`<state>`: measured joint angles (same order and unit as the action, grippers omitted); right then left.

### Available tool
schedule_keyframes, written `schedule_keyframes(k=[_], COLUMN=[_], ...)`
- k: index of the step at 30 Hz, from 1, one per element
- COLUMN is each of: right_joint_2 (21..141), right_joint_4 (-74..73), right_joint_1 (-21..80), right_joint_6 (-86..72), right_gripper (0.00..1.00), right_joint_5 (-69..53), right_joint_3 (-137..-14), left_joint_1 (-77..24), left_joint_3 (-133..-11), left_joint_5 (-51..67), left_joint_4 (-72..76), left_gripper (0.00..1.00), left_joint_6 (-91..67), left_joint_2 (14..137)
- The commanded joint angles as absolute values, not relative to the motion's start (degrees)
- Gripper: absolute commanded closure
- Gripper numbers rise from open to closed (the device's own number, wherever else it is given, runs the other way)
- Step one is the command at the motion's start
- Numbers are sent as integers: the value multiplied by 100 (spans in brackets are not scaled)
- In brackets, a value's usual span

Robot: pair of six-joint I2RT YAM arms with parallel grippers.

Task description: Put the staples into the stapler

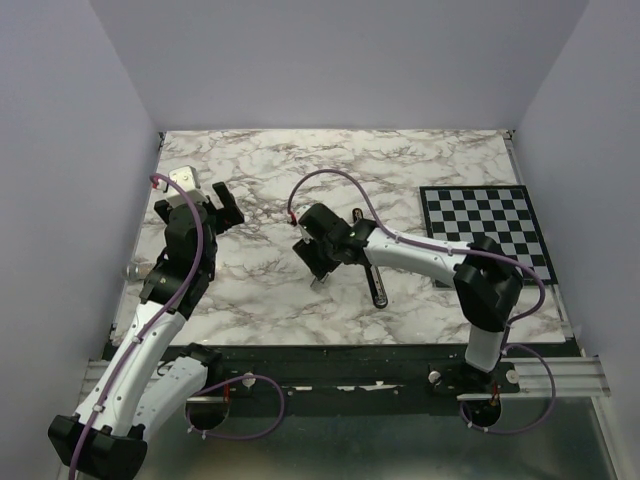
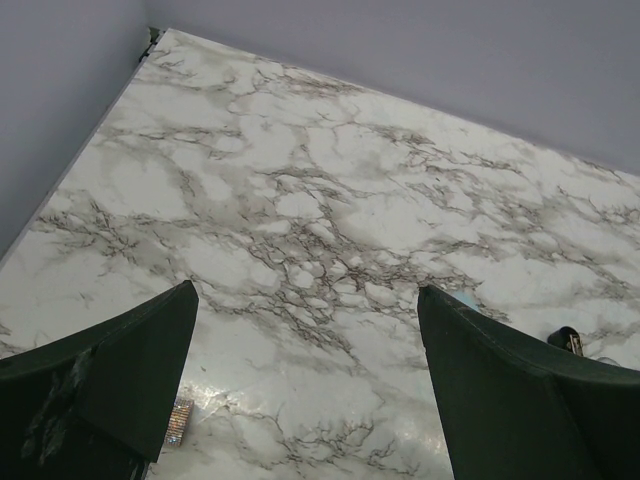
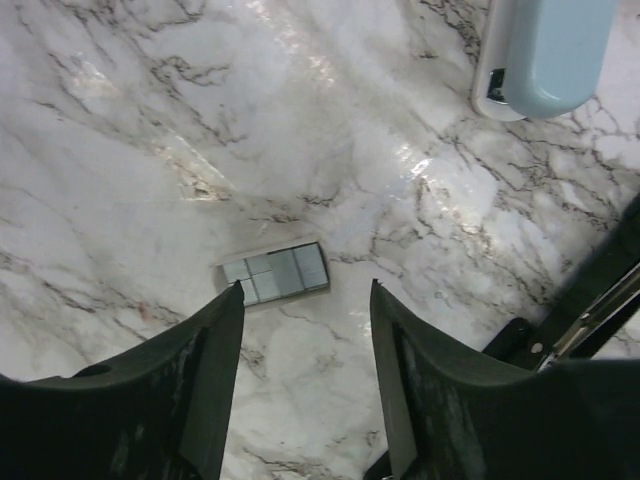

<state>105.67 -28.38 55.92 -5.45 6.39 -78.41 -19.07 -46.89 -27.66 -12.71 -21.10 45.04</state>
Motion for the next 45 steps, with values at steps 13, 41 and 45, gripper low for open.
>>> schedule_keyframes(k=[13,41,45], right_joint_2=[11223,11250,11355], right_joint_4=[-2742,-2900,-2997], right_joint_1=[5467,5519,5607], right_joint_6=[-70,-53,-53], right_gripper=[62,67,67], right_joint_5=[-122,-510,-142], right_joint_3=[-7866,-7884,-7954], left_joint_1=[-1854,-1837,-1837], left_joint_3=[-4676,-4685,-4685], left_joint_5=[-2549,-2373,-2364], left_joint_4=[-1178,-1178,-1169], left_gripper=[1,1,1], left_joint_6=[-2101,-2127,-2136], left_joint_2=[4579,4658,4667])
